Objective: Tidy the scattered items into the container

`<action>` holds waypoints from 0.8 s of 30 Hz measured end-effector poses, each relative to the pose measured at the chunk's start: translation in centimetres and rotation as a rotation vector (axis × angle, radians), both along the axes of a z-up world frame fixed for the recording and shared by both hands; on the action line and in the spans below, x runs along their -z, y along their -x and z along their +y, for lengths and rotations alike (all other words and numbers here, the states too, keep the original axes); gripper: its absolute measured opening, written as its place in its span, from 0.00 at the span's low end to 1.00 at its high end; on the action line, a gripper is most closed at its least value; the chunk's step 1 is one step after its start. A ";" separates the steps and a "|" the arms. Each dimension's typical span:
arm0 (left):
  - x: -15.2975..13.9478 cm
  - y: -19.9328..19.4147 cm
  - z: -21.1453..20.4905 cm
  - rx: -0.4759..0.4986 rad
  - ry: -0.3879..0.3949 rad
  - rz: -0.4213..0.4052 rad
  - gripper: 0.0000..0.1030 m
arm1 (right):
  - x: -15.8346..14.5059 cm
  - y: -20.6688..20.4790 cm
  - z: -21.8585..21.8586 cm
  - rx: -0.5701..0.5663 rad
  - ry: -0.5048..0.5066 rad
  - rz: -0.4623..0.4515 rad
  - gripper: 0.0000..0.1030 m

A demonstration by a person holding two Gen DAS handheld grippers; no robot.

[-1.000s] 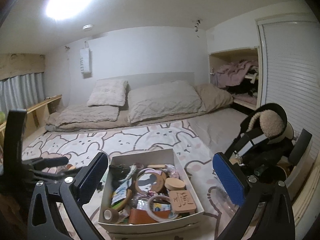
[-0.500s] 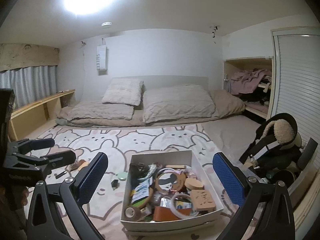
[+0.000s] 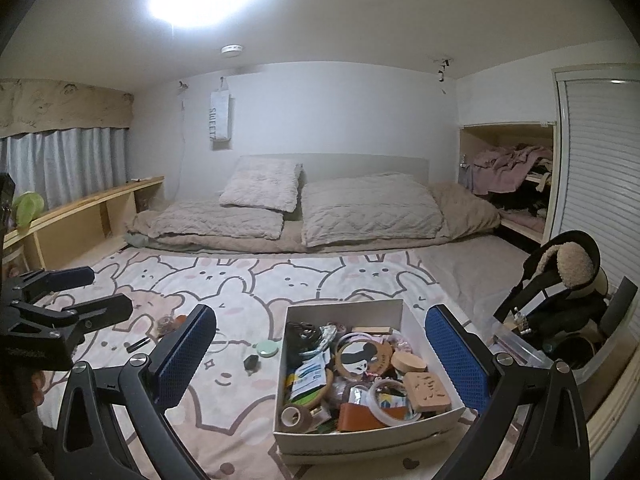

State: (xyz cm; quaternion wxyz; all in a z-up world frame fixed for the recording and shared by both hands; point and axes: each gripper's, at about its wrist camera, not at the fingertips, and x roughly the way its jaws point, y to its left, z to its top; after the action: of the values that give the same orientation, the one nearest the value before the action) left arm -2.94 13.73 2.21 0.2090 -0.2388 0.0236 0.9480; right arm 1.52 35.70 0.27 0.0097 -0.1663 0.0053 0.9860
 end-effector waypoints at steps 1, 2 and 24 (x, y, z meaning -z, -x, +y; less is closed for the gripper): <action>0.1 -0.2 -0.3 -0.004 0.001 0.002 1.00 | 0.1 -0.1 -0.2 -0.002 -0.001 -0.002 1.00; 0.1 -0.4 -0.6 -0.008 0.002 0.002 1.00 | 0.1 -0.1 -0.4 -0.004 -0.002 -0.004 1.00; 2.3 -1.7 -2.9 -0.041 0.000 -0.033 1.00 | 2.0 -0.8 -2.2 -0.005 -0.004 -0.059 1.00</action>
State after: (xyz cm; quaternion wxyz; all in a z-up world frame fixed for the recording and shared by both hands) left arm -1.24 10.88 -0.05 0.1900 -0.2547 0.0155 0.9481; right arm 2.35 33.49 -1.75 0.0075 -0.1955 0.0025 0.9807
